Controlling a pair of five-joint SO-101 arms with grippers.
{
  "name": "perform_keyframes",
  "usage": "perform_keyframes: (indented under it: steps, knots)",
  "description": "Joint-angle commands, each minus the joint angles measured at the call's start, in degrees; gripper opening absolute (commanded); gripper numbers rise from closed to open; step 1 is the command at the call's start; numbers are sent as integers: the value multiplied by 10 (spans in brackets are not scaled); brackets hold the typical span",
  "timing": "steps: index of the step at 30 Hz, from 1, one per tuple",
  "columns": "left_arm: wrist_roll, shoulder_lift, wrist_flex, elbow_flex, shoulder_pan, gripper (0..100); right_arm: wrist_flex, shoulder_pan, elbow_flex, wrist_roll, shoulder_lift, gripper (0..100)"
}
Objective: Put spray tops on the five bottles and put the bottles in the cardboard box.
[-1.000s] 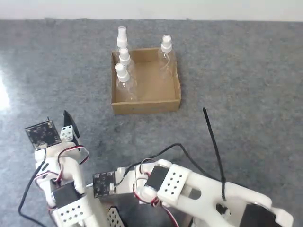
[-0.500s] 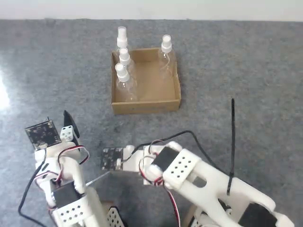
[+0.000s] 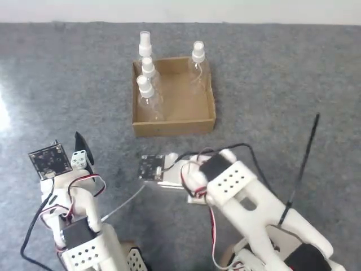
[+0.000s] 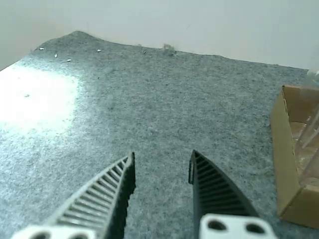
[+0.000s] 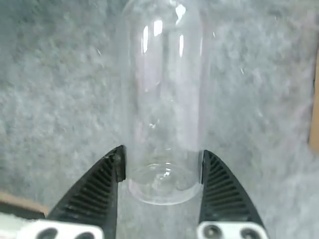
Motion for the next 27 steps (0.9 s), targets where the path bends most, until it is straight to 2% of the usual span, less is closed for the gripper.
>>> perform_keyframes:
  steps: [1, 8, 14, 19, 27]
  knots:
    - [2, -9, -17, -5, 0, 170, 22, 36, -47, 28, -8, 76]
    - [2, -9, -18, -6, 0, 170, 47, 73, -49, 59, -7, 76]
    - [3, -9, -32, -3, 0, 170, 49, 74, -49, 62, -7, 90]
    - [3, -9, -31, -3, -1, 170, 51, 74, -49, 60, -7, 203]
    - [3, -9, -31, -3, -1, 170, 51, 73, -59, -8, -7, 323]
